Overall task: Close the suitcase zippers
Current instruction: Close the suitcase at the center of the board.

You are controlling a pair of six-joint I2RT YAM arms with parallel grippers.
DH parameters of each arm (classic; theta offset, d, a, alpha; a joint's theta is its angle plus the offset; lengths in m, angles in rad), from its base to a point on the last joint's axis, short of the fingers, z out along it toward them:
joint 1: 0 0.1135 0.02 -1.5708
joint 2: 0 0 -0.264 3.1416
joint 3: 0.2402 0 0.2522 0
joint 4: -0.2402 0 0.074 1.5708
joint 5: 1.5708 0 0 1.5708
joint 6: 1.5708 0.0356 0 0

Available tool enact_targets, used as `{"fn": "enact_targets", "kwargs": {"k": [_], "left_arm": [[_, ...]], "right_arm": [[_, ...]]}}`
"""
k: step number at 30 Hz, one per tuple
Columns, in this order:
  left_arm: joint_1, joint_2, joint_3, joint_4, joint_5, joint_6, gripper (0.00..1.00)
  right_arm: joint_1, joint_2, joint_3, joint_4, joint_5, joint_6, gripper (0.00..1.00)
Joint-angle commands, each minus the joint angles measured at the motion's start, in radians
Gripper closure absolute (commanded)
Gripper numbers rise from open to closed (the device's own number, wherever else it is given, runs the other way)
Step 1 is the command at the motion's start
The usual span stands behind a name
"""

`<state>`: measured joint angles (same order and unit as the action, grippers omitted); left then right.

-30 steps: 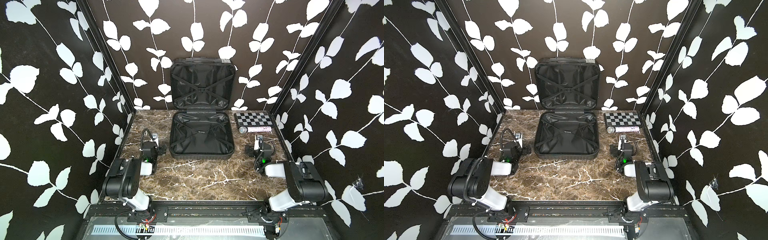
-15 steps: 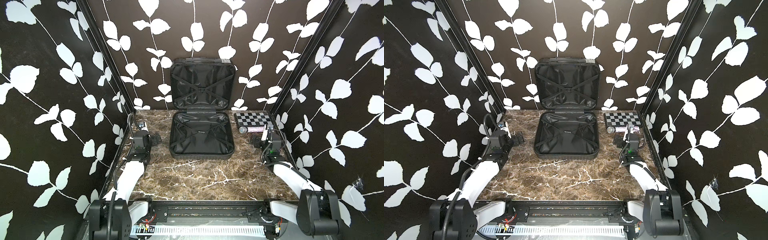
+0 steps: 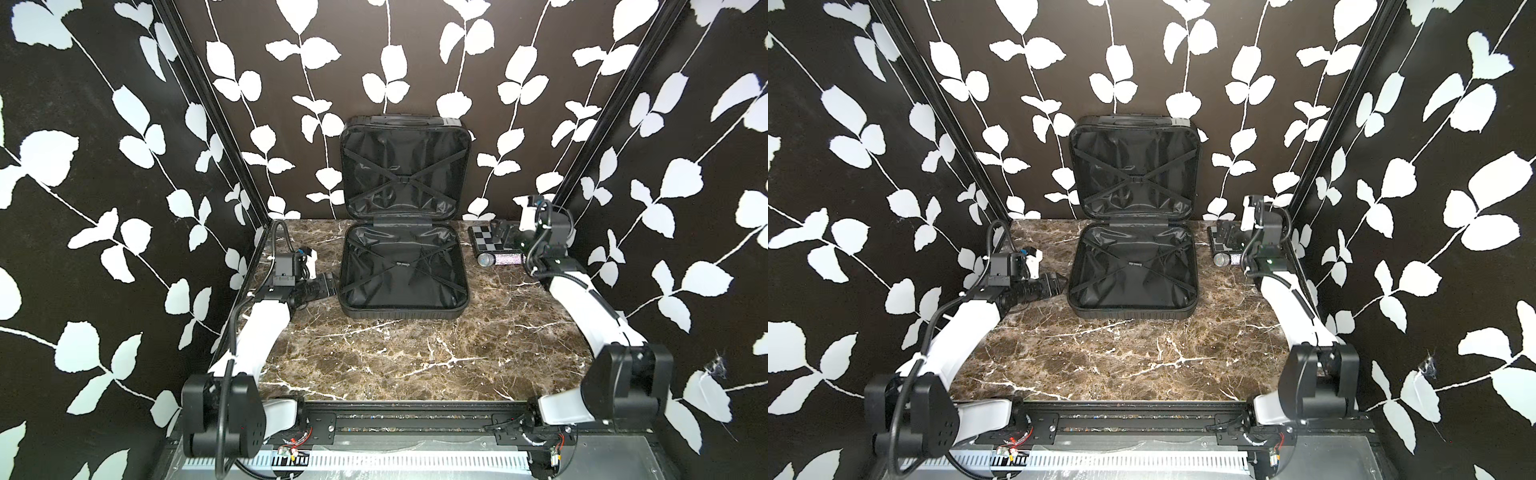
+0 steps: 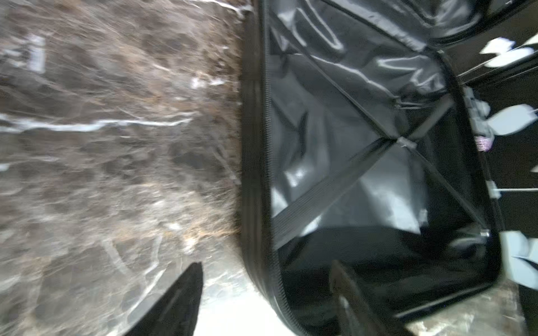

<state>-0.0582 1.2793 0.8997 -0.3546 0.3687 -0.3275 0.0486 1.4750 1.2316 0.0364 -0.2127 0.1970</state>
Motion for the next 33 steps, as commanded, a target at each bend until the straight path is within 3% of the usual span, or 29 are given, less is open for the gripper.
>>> {"fn": "enact_targets", "kwargs": {"k": [1,5,13,21,33], "left_arm": [[-0.002,0.058,0.056,-0.033,0.107,-0.016,0.40],[-0.001,0.133,0.094,-0.012,0.144,-0.033,0.52],[-0.002,0.224,0.128,0.025,0.167,-0.045,0.66],[-0.003,0.309,0.169,0.061,0.206,-0.065,0.74],[-0.006,0.402,0.238,0.055,0.222,-0.060,0.87]], "right_arm": [[0.024,0.066,0.132,-0.019,-0.084,-0.025,0.02],[0.043,0.194,0.303,-0.037,-0.094,-0.036,0.16],[0.071,0.394,0.575,-0.028,-0.116,-0.036,0.43],[0.102,0.559,0.798,-0.063,-0.108,-0.028,0.50],[0.116,0.744,1.047,-0.128,0.016,-0.013,0.58]]}}
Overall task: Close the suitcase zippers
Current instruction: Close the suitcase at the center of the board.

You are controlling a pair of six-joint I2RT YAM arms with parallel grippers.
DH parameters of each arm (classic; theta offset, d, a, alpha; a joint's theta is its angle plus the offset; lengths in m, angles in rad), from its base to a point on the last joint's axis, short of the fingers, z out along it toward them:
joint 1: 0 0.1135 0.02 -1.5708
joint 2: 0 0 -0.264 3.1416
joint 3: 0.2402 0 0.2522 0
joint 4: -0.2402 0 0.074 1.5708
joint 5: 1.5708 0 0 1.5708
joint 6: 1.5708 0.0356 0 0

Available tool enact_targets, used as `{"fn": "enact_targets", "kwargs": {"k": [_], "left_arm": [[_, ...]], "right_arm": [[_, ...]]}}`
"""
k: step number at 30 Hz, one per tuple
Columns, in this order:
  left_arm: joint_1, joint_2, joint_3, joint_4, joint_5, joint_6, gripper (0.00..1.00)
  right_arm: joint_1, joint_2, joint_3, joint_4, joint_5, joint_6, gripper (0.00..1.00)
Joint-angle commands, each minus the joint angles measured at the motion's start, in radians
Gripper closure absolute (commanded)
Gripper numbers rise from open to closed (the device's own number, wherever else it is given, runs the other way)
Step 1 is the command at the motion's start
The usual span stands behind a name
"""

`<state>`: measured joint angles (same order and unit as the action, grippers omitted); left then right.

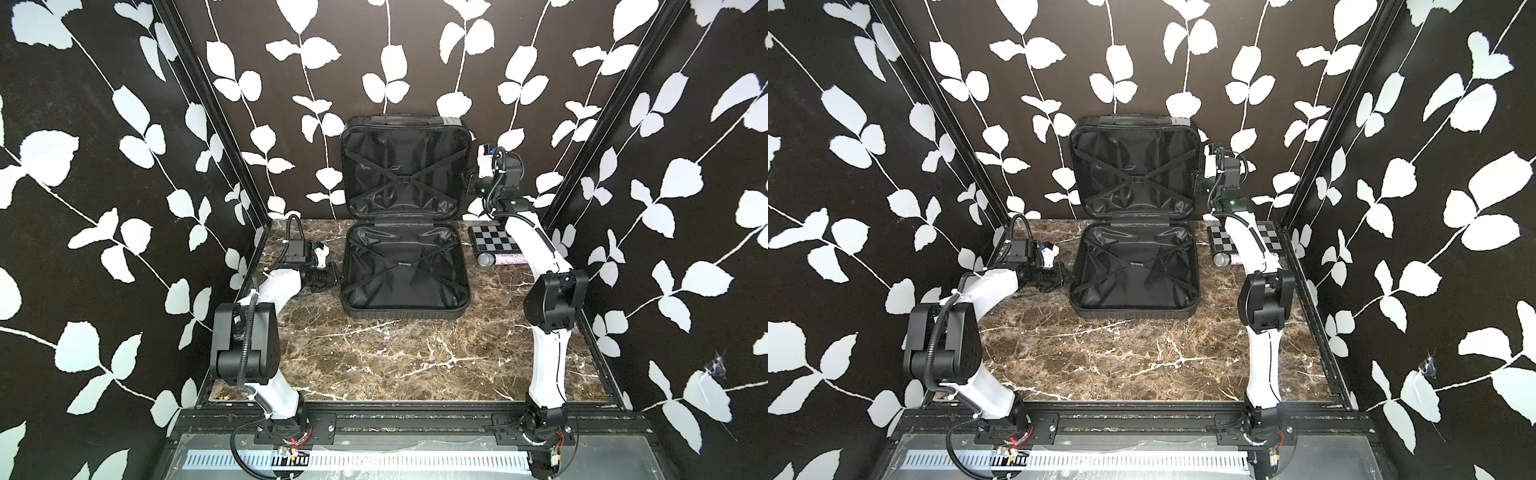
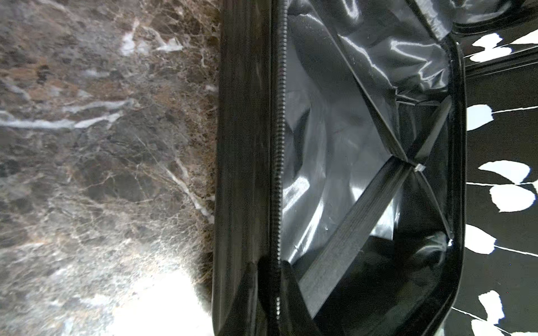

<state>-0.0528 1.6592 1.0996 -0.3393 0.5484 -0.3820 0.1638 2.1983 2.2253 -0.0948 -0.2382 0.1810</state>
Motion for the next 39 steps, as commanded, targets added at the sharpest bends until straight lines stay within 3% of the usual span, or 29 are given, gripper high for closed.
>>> {"fn": "enact_targets", "kwargs": {"k": [1,15,22,25,33,39], "left_arm": [[-0.011,0.024,0.041,0.034,0.037,-0.003,0.87],[-0.012,0.047,0.049,0.025,0.027,0.001,0.91],[-0.011,0.065,0.058,0.034,0.034,-0.008,0.93],[-0.012,0.077,0.068,0.034,0.044,-0.011,0.94],[-0.012,0.096,0.072,0.065,0.045,-0.045,0.95],[-0.015,0.107,0.080,0.080,0.038,-0.075,0.97]], "right_arm": [[0.001,0.031,0.067,-0.005,0.049,0.004,0.58],[0.002,0.174,0.269,-0.031,0.087,-0.026,0.58],[0.001,0.199,0.283,-0.023,0.042,-0.051,0.79],[0.002,0.185,0.250,0.001,0.008,-0.065,1.00],[0.002,0.108,0.129,0.049,-0.036,-0.091,1.00],[0.006,0.001,-0.047,0.103,-0.084,-0.092,1.00]]}}
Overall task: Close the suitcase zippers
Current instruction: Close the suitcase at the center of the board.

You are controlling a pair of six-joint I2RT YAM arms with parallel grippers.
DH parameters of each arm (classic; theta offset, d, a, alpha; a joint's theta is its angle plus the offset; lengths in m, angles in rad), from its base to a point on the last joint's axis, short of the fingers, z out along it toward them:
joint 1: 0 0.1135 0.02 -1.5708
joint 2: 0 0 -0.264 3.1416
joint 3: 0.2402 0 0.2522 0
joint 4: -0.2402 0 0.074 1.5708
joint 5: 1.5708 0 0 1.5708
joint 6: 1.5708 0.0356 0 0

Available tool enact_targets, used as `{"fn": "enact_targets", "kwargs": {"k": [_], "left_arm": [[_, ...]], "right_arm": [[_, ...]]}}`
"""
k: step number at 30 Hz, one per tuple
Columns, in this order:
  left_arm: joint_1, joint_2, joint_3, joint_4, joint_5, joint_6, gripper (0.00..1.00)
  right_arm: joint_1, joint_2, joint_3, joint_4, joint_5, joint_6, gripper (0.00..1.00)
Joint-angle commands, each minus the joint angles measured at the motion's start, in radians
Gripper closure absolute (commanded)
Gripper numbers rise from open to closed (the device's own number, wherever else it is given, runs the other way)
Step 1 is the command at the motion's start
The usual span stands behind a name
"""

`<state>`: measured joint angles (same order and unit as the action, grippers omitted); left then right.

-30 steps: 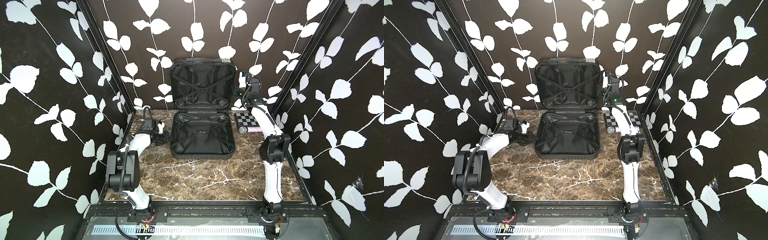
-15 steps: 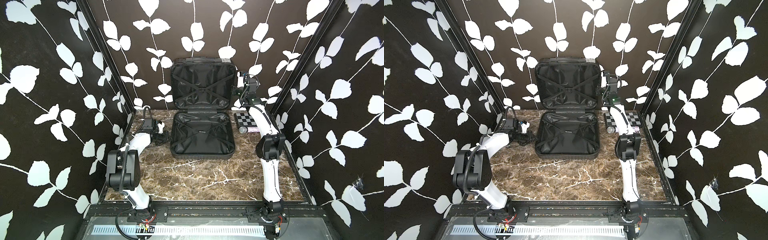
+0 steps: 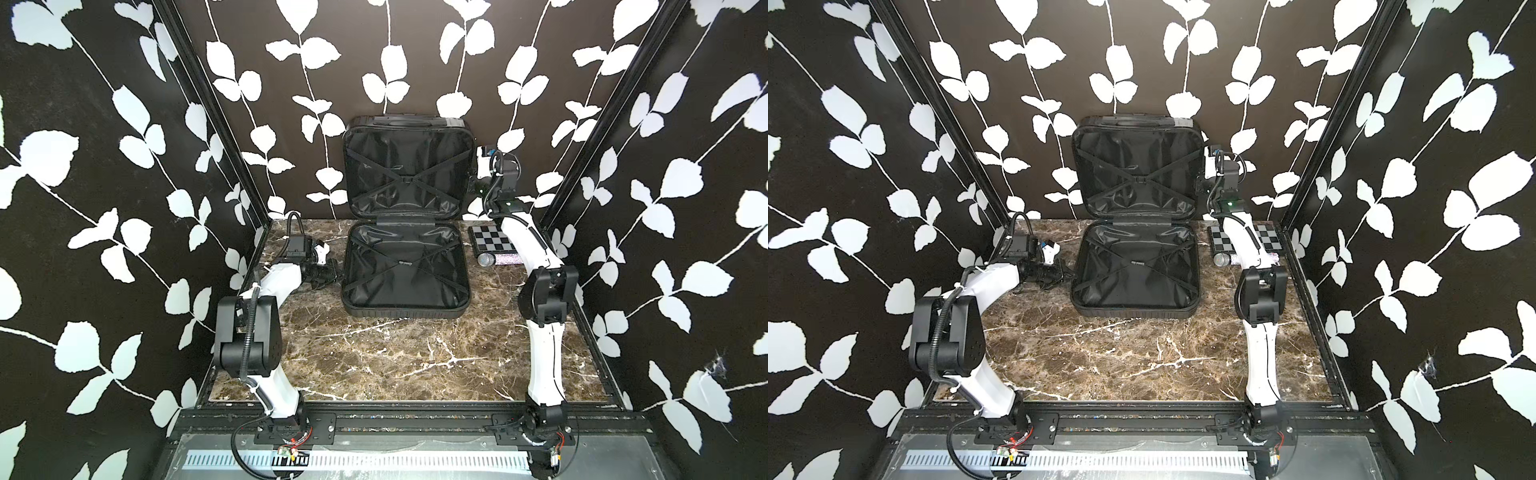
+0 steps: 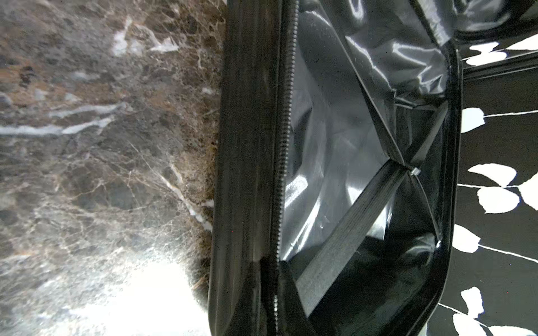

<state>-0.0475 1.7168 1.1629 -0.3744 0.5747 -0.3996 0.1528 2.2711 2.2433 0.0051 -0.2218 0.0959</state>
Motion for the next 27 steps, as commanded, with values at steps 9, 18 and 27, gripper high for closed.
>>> {"fn": "enact_targets", "kwargs": {"k": [9,18,27], "left_arm": [[-0.032,0.035,0.009,0.118,-0.004,-0.073,0.97],[-0.035,-0.023,-0.016,0.080,-0.046,-0.055,0.94],[-0.035,-0.143,-0.040,-0.048,-0.236,0.007,0.67]], "right_arm": [[0.035,-0.329,-0.485,0.169,-0.092,0.004,1.00],[0.045,-0.560,-0.854,0.218,-0.082,0.073,1.00],[0.055,-0.793,-1.195,0.198,-0.096,0.185,1.00]]}}
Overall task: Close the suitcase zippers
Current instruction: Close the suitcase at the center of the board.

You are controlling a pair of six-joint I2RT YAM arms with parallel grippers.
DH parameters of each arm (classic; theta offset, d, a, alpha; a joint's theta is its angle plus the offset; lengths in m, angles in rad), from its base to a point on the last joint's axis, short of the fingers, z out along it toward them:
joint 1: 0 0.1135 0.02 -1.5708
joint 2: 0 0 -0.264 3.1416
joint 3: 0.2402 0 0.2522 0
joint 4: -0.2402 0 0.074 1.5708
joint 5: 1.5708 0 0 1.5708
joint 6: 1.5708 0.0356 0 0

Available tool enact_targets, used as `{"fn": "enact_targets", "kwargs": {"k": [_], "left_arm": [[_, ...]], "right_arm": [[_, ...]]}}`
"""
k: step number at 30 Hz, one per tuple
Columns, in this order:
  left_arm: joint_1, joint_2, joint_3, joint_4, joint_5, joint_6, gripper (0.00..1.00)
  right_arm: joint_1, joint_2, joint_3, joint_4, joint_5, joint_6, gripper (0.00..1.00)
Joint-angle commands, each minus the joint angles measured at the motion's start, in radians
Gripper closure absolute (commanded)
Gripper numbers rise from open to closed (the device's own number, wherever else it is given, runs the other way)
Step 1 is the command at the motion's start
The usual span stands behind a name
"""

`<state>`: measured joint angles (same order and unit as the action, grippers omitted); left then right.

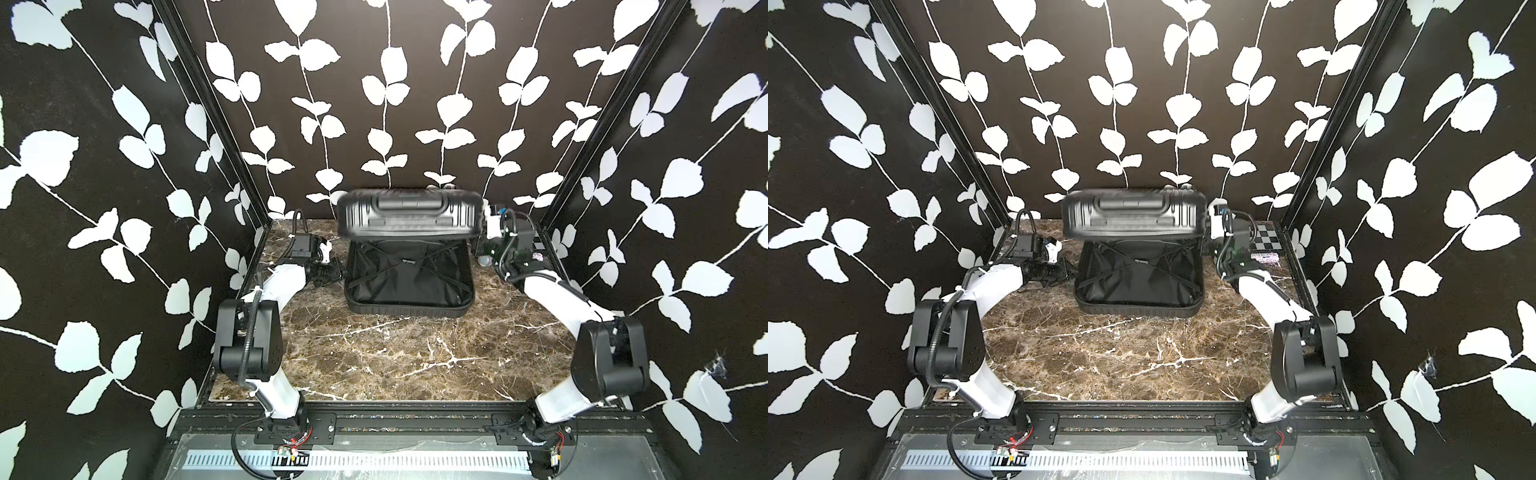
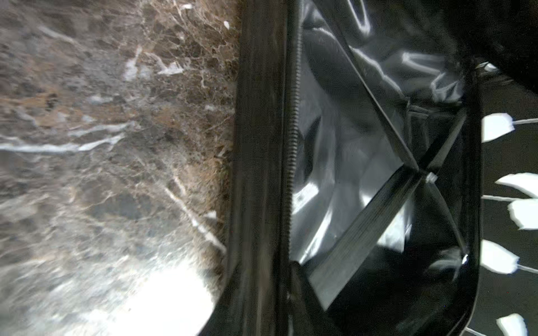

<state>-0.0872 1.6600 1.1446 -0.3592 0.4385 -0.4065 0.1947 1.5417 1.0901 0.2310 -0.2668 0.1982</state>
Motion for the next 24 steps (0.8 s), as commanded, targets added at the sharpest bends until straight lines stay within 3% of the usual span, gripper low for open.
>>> {"fn": "enact_targets", "kwargs": {"k": [1,4,8,12,14,17,24], "left_arm": [[0.005,-0.104,-0.030,-0.077,-0.128,0.020,0.66],[0.004,-0.160,-0.056,-0.105,-0.200,0.040,0.61],[0.005,-0.226,-0.085,-0.155,-0.306,0.064,0.57],[0.004,-0.287,-0.106,-0.193,-0.391,0.075,0.54],[0.004,-0.317,-0.111,-0.207,-0.401,0.078,0.53],[0.004,-0.354,-0.118,-0.218,-0.385,0.081,0.53],[0.004,-0.451,-0.109,-0.323,-0.382,0.125,0.53]], "right_arm": [[0.014,-0.089,-0.080,-0.040,-0.048,0.094,1.00],[0.014,-0.178,-0.202,-0.052,-0.043,0.123,1.00],[0.016,-0.294,-0.334,-0.101,-0.015,0.133,0.91],[0.016,-0.392,-0.389,-0.218,0.003,0.111,0.73],[0.018,-0.439,-0.413,-0.273,0.006,0.096,0.60],[0.018,-0.497,-0.441,-0.340,0.001,0.086,0.48],[0.017,-0.560,-0.462,-0.429,0.082,0.123,0.46]]}}
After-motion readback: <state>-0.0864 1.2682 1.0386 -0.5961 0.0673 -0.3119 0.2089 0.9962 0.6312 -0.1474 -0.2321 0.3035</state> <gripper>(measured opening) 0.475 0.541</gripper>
